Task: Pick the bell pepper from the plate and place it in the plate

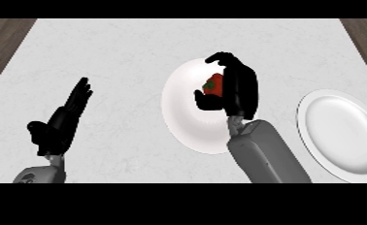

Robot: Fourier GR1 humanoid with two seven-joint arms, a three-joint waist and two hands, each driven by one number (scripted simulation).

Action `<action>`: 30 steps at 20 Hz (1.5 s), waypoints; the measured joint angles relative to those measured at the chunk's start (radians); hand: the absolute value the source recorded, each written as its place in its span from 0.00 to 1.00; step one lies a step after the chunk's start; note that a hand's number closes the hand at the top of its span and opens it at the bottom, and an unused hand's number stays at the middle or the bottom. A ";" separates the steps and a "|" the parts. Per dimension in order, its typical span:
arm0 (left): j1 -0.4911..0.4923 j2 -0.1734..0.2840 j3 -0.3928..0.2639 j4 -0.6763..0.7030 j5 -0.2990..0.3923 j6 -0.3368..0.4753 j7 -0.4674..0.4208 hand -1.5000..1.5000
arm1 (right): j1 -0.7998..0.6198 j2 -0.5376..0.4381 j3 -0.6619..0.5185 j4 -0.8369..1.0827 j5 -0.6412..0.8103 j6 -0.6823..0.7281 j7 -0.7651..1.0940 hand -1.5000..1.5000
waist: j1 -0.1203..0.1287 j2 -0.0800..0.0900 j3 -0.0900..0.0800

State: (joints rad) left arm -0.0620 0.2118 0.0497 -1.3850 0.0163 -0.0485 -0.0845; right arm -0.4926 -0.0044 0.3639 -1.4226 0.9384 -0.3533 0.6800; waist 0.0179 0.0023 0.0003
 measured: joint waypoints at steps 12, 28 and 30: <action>-0.006 0.009 0.029 0.050 -0.005 -0.019 -0.039 0.50 | 0.007 -0.001 -0.073 0.039 -0.254 -0.295 -0.121 0.00 | -0.015 -0.001 0.000; 0.018 0.001 0.040 0.045 -0.010 -0.024 -0.050 0.50 | 0.511 -0.239 -0.388 -0.247 -0.924 0.005 -0.733 0.00 | -0.027 -0.003 0.001; -0.002 0.005 0.044 0.037 -0.006 -0.028 -0.023 0.50 | 0.541 -0.255 -0.419 -0.223 -0.959 0.060 -0.802 0.00 | -0.025 -0.003 0.001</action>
State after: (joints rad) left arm -0.0639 0.2169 0.0941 -1.3485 0.0099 -0.0769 -0.1078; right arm 0.0482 -0.2592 -0.0549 -1.6456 -0.0209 -0.2930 -0.1221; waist -0.0070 -0.0005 0.0010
